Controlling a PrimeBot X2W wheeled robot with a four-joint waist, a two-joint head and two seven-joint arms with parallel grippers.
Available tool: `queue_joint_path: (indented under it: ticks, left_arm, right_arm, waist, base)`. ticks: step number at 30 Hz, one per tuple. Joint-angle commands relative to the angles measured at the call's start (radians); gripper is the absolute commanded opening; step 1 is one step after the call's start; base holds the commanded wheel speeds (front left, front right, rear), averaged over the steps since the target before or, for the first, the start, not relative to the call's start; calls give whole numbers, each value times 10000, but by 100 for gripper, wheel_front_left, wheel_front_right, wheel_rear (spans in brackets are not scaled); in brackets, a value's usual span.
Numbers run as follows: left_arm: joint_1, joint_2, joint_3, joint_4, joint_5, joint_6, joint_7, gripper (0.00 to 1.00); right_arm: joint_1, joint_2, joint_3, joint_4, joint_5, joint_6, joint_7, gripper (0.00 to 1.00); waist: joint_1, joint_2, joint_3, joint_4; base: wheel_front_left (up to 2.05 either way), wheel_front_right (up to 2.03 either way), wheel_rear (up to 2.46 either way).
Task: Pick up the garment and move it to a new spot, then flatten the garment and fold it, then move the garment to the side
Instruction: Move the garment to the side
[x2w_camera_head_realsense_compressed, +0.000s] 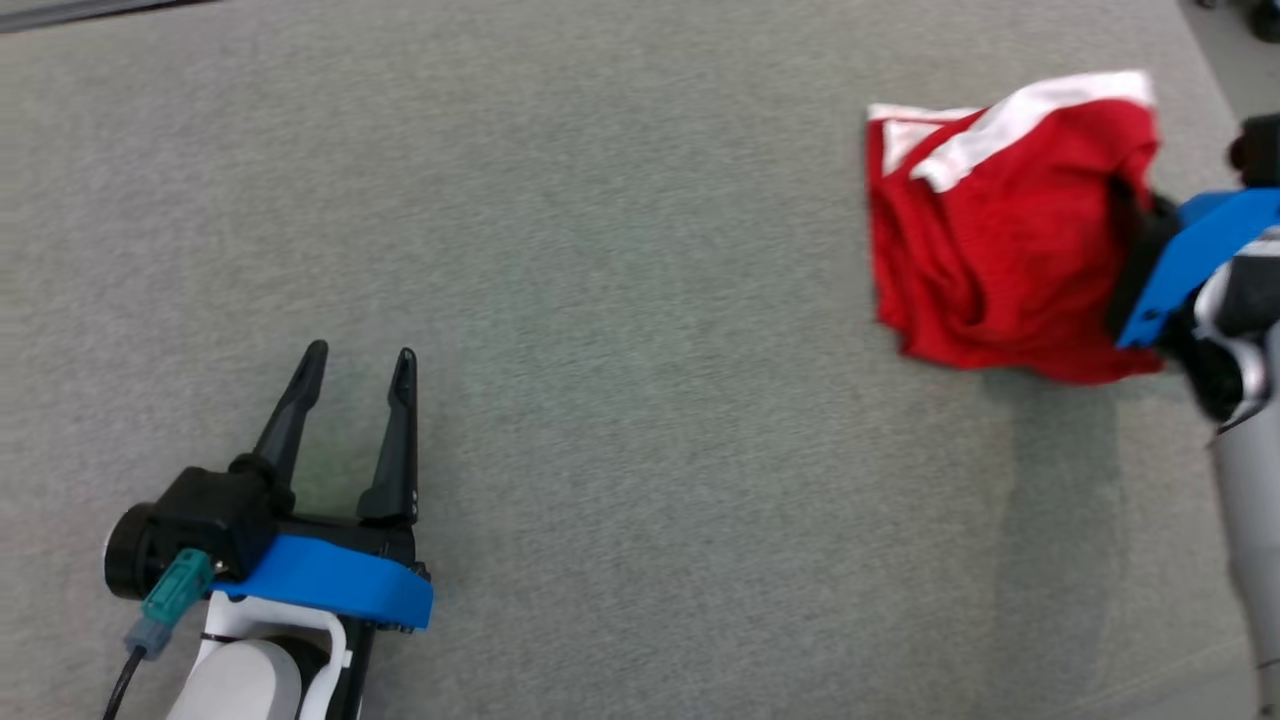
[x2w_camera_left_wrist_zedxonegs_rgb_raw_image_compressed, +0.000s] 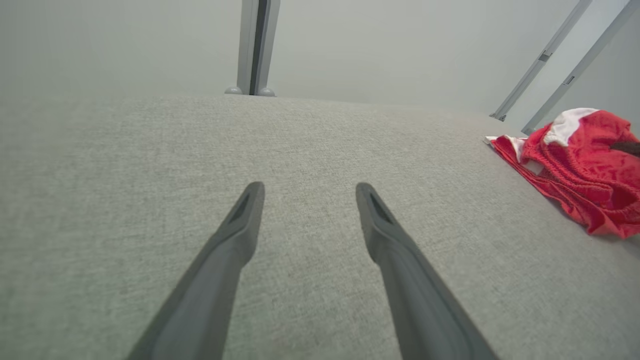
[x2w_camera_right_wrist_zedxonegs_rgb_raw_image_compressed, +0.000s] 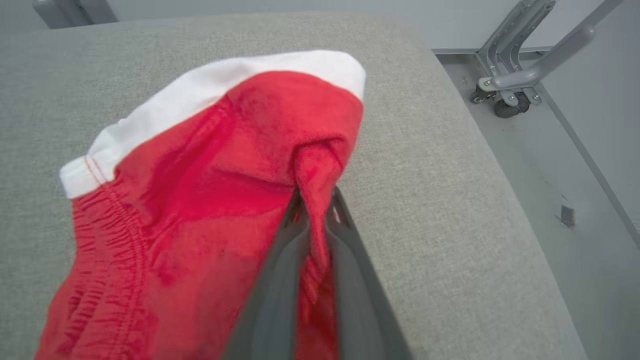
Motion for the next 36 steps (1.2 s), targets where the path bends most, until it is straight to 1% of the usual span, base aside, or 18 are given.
queue_joint_path:
  ticks: [1,3,4,6,9,10,11,12,17,24,29,34,36]
  left_arm:
    - [-64,74,94,-95,33,69,34,100]
    - [-1,100,137,-172,-1,106,11,100]
    - [24,96,152,-193,-24,124,-2,100]
    - [87,87,118,-243,-57,129,-31,100]
    - [57,49,74,-264,-50,124,-66,100]
    - [40,47,71,-259,-56,125,-88,100]
    - [21,48,66,-252,-64,125,-103,100]
    - [4,45,56,-239,-68,129,-104,100]
    - [-33,42,25,-157,-77,175,-122,100]
    - [-196,61,50,-42,-141,167,-229,100]
    - [-388,-4,212,262,-375,82,-495,100]
    - [-481,27,546,970,-583,84,-941,100]
    - [-417,-55,667,1281,-707,98,-1146,100]
  right_arm:
    - [-367,-297,-59,72,-110,-3,46,0]
    - [-609,-896,-80,175,-418,-4,134,0]
    - [-727,-1066,-148,207,-480,-4,172,0]
    - [-1031,-1373,-441,284,-602,-1,327,0]
    - [-1273,-1661,-585,299,-714,-3,395,0]
    - [-1353,-1726,-656,259,-796,-3,286,3]
    - [-1405,-1782,-710,215,-908,-3,166,43]
    - [-1437,-1796,-729,203,-999,-3,73,100]
    - [-1483,-1559,-951,249,-1220,-3,-319,100]
    - [-1266,-1074,-709,64,-1112,-3,-968,100]
    - [-1088,-690,-183,-409,-1159,-3,-1891,100]
    - [-683,-126,585,-883,-1036,-3,-2828,100]
    - [-428,84,800,-1029,-1027,-3,-3174,100]
  waist:
    - [-1,-1,313,454]
    - [-1,-1,400,758]
    - [-1,-1,442,876]
    - [-1,-1,552,1192]
    - [-1,-1,647,1385]
    - [-1,-1,675,1421]
    - [-1,-1,700,1446]
    - [-1,-1,720,1466]
    - [-1,-1,747,1439]
    - [-1,-1,486,1265]
    - [-1,-1,-16,1288]
    - [-1,-1,-763,1452]
    - [-1,-1,-1116,1583]
  base:
    - [0,0,0]
    - [0,0,0]
    - [0,0,0]
    - [0,0,0]
    - [0,0,0]
    - [0,0,0]
    - [0,0,0]
    - [0,0,0]
    - [0,0,0]
    - [0,0,0]
    - [0,0,0]
    - [0,0,0]
    - [0,0,0]
